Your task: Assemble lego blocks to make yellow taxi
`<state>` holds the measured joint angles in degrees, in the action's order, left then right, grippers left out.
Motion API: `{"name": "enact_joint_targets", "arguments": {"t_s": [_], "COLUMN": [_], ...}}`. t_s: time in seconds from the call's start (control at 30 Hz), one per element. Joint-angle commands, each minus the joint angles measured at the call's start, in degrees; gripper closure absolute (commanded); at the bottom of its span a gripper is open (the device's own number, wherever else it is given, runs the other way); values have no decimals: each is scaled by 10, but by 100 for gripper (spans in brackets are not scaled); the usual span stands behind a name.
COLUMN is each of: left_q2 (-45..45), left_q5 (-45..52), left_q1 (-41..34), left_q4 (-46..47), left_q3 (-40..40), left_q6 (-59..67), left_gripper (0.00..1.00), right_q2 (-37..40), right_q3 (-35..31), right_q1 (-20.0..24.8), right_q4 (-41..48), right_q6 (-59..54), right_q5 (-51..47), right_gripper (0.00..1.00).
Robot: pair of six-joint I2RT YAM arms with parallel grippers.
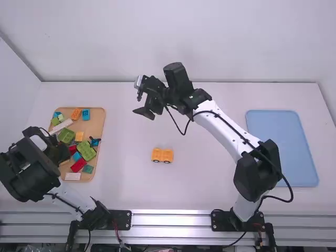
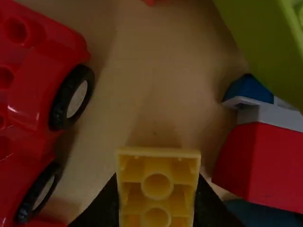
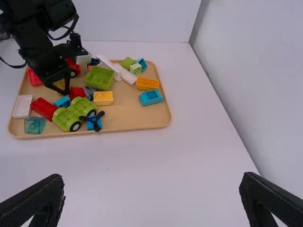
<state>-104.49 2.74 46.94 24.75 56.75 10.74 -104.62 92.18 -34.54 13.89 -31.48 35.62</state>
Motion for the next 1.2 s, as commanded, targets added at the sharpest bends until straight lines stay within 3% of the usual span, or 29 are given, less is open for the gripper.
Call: {"name": "enact_joint_targets", "arguments": {"t_s": [0.0, 0.17, 0.33, 0.47, 0.57, 0.6, 0.67, 0.77, 0.97, 1.17], "left_q2": [8, 86, 233, 343, 380, 391, 389, 363, 308, 221], "left_q5": [-6, 27, 197, 362, 379, 388, 414, 429, 476, 599], "left_q1": [-2, -1, -28, -111, -193, -253, -350, -461, -540, -542], "left_q4": [28, 65, 61, 17, -25, -55, -107, -176, -282, -459], "left_q3": [7, 17, -10, -44, -61, -69, -75, -75, -75, -75], "left_q6": [-26, -27, 67, 136, 124, 122, 118, 124, 120, 28], "left_gripper": [85, 92, 89, 93, 96, 97, 98, 98, 97, 92], "right_q2": [-1, -1, -1, -1, -1, -1, -1, -1, -1, 2], "right_q3": [16, 16, 16, 16, 12, 2, -26, -64, -98, -112], "right_q1": [5, 20, 51, 98, 124, 137, 154, 172, 196, 223], "right_q4": [0, 1, -14, 21, 65, 92, 110, 99, 98, 191], "right_q6": [0, 3, 85, 90, 67, 23, -47, -64, -78, -219], "right_q5": [4, 7, 19, 147, 231, 288, 365, 399, 474, 534], "right_gripper": [1, 1, 1, 1, 1, 1, 2, 4, 6, 12]}}
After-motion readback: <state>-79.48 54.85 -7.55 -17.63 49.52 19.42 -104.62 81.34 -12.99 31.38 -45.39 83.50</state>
